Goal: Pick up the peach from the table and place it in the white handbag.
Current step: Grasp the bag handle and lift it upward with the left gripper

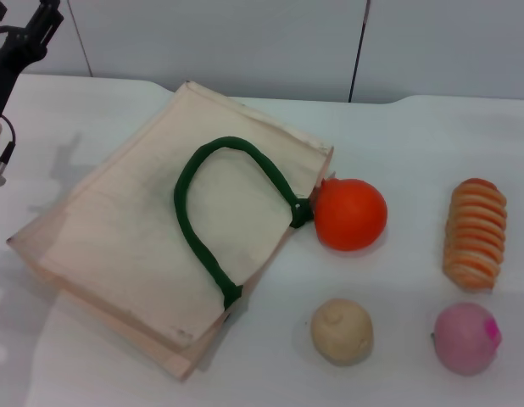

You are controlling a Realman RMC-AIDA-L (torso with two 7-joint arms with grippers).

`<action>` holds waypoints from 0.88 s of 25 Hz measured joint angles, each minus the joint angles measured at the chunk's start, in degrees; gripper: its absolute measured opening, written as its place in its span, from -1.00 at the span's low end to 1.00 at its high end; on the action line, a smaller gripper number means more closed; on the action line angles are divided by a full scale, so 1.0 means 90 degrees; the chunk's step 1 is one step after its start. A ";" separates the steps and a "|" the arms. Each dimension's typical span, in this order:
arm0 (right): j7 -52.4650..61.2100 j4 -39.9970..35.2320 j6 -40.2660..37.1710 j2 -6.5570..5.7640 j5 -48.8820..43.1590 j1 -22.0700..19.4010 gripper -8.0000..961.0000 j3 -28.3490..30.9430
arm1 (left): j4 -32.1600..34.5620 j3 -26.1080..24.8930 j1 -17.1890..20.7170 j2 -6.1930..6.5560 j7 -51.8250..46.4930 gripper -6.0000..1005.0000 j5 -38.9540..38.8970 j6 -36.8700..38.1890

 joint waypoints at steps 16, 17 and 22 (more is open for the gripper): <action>0.0031 0.0000 0.0008 0.0000 0.0000 0.0008 0.85 0.0000 | 0.0011 -0.0016 0.0009 0.0000 -0.0032 0.77 0.0009 -0.0011; 0.0031 0.0000 0.0008 -0.0001 0.0000 0.0004 0.85 0.0000 | 0.0013 -0.0002 -0.0002 0.0000 -0.0141 0.77 0.0036 -0.0040; 0.0038 0.0000 -0.0013 -0.0007 0.0000 -0.0018 0.85 0.0000 | -0.0308 0.0040 -0.0082 0.0060 -0.1444 0.77 0.0651 -0.0108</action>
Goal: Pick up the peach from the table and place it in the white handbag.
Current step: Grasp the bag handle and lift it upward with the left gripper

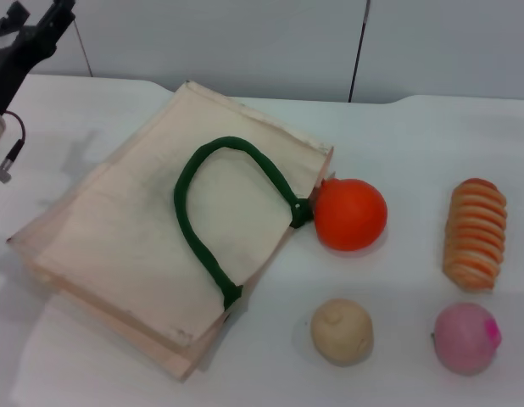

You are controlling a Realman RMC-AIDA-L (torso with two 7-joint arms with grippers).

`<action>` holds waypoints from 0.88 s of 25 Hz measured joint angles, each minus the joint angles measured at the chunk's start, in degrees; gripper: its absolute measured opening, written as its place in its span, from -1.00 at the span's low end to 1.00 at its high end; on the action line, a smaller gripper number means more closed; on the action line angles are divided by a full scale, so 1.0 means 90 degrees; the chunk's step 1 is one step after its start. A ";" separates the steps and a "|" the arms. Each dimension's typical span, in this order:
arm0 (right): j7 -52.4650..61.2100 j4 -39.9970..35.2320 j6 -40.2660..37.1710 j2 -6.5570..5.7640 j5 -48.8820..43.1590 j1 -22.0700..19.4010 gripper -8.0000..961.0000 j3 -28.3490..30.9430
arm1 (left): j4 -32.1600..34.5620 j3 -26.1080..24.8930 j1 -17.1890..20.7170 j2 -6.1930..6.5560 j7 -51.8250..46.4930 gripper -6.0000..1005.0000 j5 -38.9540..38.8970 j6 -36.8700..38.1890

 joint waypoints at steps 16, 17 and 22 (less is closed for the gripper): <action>0.0015 0.0000 -0.0025 -0.0012 0.0000 -0.0002 0.85 0.0000 | -0.3151 0.0015 -0.1276 0.0389 -0.4765 0.77 0.5500 0.1342; 0.0015 0.0000 -0.0026 -0.0012 -0.0001 -0.0001 0.85 0.0000 | -0.3195 0.0016 -0.1393 0.0411 -0.4846 0.77 0.5893 0.1387; 0.0025 0.0000 -0.0027 -0.0012 0.0000 0.0027 0.85 0.0000 | -0.3190 0.0020 -0.1900 0.0433 -0.5020 0.77 0.7427 0.1417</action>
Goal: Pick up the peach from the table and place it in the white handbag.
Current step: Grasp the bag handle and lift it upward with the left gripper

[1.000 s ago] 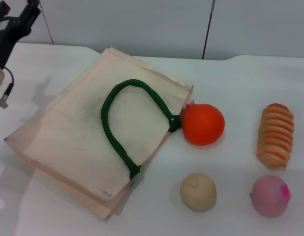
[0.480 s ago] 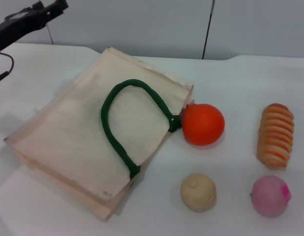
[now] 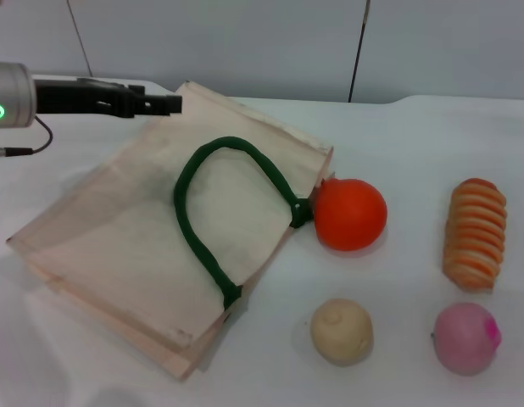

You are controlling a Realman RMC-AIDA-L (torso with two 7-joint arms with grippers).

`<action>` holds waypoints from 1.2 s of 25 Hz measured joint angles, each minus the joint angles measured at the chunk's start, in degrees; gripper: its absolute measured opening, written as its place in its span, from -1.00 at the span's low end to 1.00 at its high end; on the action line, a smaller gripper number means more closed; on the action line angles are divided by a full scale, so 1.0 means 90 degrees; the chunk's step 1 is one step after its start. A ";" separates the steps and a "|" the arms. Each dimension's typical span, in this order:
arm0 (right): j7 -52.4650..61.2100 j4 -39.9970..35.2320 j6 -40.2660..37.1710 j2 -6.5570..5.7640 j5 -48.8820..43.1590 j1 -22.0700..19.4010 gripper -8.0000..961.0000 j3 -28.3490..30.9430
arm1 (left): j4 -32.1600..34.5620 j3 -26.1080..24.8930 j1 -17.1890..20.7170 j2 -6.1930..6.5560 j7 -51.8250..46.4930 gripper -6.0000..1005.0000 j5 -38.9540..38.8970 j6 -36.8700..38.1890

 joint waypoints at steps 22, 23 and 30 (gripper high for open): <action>0.0092 0.0000 0.0011 0.0000 0.0000 0.0059 0.85 0.0000 | 0.1077 0.0000 -0.0483 -0.0090 -0.0258 0.77 0.1537 -0.1502; 0.0092 0.0000 0.0011 0.0000 0.0000 0.0060 0.85 0.0000 | 0.1114 0.0000 -0.0484 -0.0090 -0.0247 0.77 0.1538 -0.1520; 0.0092 0.0000 0.0011 0.0001 0.0001 0.0076 0.85 0.0000 | 0.1323 0.0000 -0.0487 -0.0093 -0.0206 0.77 0.1545 -0.1862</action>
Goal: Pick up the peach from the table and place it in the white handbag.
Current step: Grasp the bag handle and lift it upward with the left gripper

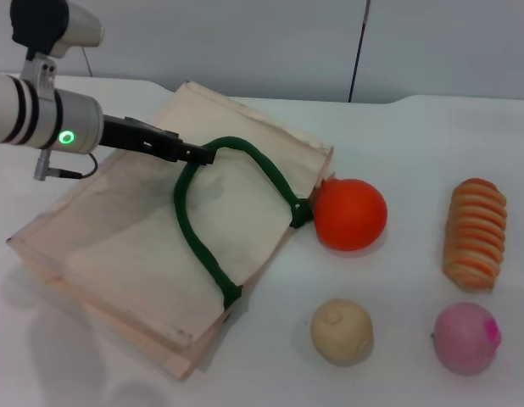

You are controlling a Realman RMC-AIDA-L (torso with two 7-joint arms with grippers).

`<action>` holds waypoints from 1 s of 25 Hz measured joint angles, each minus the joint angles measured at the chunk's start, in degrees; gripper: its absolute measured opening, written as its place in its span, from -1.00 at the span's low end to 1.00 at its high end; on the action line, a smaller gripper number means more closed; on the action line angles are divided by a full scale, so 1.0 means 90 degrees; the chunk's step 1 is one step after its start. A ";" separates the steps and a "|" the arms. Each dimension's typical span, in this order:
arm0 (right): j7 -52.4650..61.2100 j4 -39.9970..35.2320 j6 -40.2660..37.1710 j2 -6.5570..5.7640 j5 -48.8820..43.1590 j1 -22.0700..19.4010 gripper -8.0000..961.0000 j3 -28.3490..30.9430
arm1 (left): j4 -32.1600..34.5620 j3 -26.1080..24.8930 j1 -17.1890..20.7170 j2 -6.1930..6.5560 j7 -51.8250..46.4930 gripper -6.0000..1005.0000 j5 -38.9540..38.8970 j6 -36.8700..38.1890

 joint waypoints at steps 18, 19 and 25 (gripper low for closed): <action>0.0000 0.0000 0.0000 0.0008 -0.0009 0.0042 0.85 -0.0010 | 0.0585 -0.0013 0.0076 -0.0056 0.0342 0.75 -0.0039 -0.0729; 0.0000 0.0001 0.0000 0.0008 -0.0010 0.0042 0.85 -0.0010 | 0.0585 -0.0016 0.0078 -0.0073 0.0356 0.74 -0.0044 -0.0771; 0.0000 0.0037 -0.0001 0.0008 -0.0011 0.0043 0.85 -0.0010 | 0.0583 -0.0020 0.0085 -0.0172 0.0383 0.58 -0.0048 -0.0975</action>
